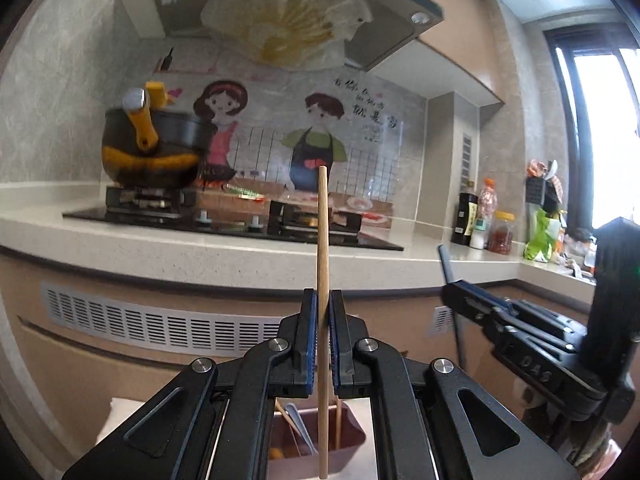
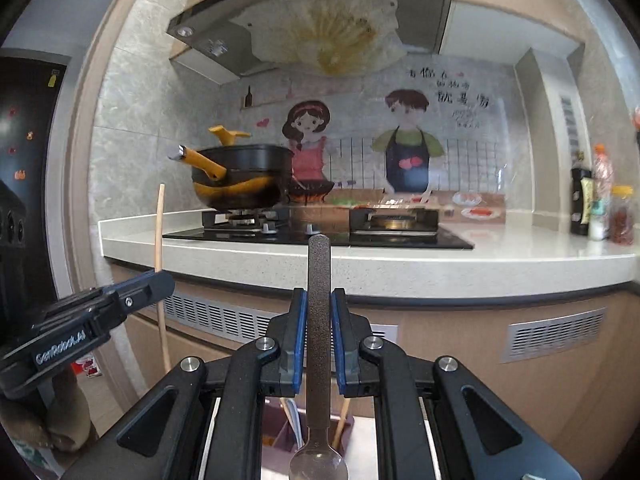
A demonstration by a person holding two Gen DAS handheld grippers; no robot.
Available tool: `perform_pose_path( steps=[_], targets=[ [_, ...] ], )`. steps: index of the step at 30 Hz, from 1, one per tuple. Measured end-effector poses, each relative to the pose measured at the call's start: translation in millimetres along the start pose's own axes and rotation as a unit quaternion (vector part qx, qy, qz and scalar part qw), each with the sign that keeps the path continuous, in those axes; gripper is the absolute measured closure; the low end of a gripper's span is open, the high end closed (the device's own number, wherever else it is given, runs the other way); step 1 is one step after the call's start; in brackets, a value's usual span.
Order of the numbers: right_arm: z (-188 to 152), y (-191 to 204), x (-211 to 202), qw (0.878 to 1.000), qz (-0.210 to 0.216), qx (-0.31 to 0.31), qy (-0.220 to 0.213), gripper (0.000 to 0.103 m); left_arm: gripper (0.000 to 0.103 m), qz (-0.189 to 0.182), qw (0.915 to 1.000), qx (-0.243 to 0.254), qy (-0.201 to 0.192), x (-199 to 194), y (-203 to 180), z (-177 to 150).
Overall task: Organize utensils
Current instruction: 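Carry the chopstick and spoon upright over the maroon caddy, then lower the chopstick and spoon into the caddy and open both tools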
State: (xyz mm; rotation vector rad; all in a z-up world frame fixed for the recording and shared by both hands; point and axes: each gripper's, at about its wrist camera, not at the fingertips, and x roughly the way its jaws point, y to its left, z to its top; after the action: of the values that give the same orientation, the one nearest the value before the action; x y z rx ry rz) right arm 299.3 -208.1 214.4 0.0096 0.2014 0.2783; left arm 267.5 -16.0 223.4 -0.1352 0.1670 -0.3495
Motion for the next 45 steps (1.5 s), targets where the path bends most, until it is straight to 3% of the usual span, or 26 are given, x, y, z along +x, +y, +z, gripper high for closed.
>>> perform_pose_path(
  steps=[12,21,27,29,31,34,36,38,43,45],
  targets=[
    [-53,-2,115,0.997,0.023,0.025,0.068,0.092,0.097,0.005,0.9979,-0.037,0.053,89,49,-39],
    [-92,-10,148,0.995,0.017,0.034,0.091,0.092,0.097,0.024,0.9924,-0.065,0.102,130,74,-85],
    [-125,-4,156,0.988,0.025,0.02,0.151,0.09,0.095,0.028,0.9858,-0.063,0.153,146,75,-120],
    [-134,-1,156,0.984,0.032,0.014,0.177,0.084,0.095,0.024,0.9817,-0.067,0.177,151,76,-131],
    [-141,0,152,0.981,0.027,0.01,0.194,0.064,0.093,0.025,0.9771,-0.077,0.197,153,77,-140],
    [-148,-2,136,0.979,0.012,0.004,0.202,0.045,0.079,0.034,0.9719,-0.084,0.217,146,78,-149],
    [-151,-5,122,0.979,0.007,0.005,0.205,0.038,0.064,0.041,0.9703,-0.081,0.224,133,76,-153],
    [-154,-9,105,0.978,-0.001,0.005,0.209,0.031,0.057,0.041,0.9677,-0.077,0.237,123,73,-155],
    [-164,-10,64,0.974,-0.017,-0.001,0.226,0.023,0.055,0.052,0.9649,-0.062,0.25,86,64,-156],
    [-169,-9,48,0.972,-0.025,-0.007,0.233,0.019,0.049,0.051,0.9637,-0.061,0.255,70,60,-156]
  ],
)
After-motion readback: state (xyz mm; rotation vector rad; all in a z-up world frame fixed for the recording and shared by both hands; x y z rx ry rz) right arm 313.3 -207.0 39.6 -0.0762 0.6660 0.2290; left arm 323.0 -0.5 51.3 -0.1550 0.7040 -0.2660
